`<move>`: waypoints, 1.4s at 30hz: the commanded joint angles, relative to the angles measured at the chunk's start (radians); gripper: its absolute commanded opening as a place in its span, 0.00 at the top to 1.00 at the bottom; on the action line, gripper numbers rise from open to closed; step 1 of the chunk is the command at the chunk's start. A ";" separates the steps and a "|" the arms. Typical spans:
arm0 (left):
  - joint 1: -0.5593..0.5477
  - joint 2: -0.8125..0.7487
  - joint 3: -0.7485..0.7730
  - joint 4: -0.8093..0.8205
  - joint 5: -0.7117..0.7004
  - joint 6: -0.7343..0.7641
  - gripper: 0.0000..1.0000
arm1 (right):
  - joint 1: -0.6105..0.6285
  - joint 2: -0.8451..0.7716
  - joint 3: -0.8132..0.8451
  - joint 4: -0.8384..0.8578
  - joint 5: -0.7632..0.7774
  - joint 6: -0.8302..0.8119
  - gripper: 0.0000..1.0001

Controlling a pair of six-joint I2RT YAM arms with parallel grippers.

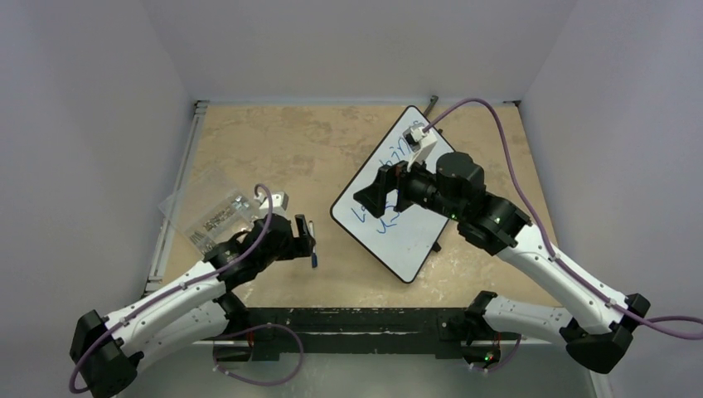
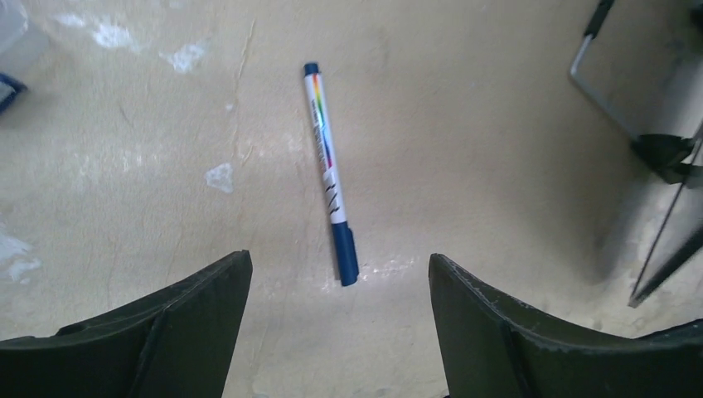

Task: Write a sentence on the whiteboard
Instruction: Reset both arms

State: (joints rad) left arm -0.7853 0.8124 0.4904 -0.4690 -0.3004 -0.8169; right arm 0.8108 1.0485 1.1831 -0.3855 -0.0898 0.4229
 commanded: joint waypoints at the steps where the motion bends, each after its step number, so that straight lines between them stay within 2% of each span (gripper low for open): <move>1: 0.009 -0.030 0.122 -0.054 -0.046 0.091 0.22 | 0.001 -0.063 -0.020 0.084 0.073 -0.021 0.01; 6: 0.025 -0.040 0.250 -0.111 -0.065 0.185 0.20 | 0.001 -0.114 -0.046 0.098 0.152 -0.015 0.01; 10: 0.034 -0.028 0.358 -0.140 -0.072 0.265 0.19 | 0.001 -0.199 -0.139 0.152 0.220 -0.019 0.01; 14: 0.045 -0.028 0.450 -0.172 -0.098 0.317 0.10 | 0.001 -0.280 -0.242 0.191 0.328 -0.011 0.01; 18: 0.053 -0.042 0.555 -0.215 -0.105 0.357 0.00 | 0.001 -0.348 -0.314 0.144 0.431 0.002 0.01; 23: 0.056 -0.062 0.652 -0.263 -0.154 0.427 0.00 | 0.001 -0.460 -0.399 0.093 0.517 0.027 0.01; 30: 0.057 -0.113 0.611 -0.237 -0.152 0.513 0.00 | 0.001 -0.564 -0.477 0.093 0.525 0.031 0.01; 42: 0.058 -0.165 0.553 -0.218 -0.138 0.540 0.01 | 0.001 -0.526 -0.456 0.081 0.522 0.029 0.01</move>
State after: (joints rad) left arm -0.7330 0.6506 1.0443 -0.7170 -0.4393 -0.3027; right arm 0.8108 0.5129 0.7097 -0.3264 0.4248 0.4458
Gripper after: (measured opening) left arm 0.994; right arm 0.987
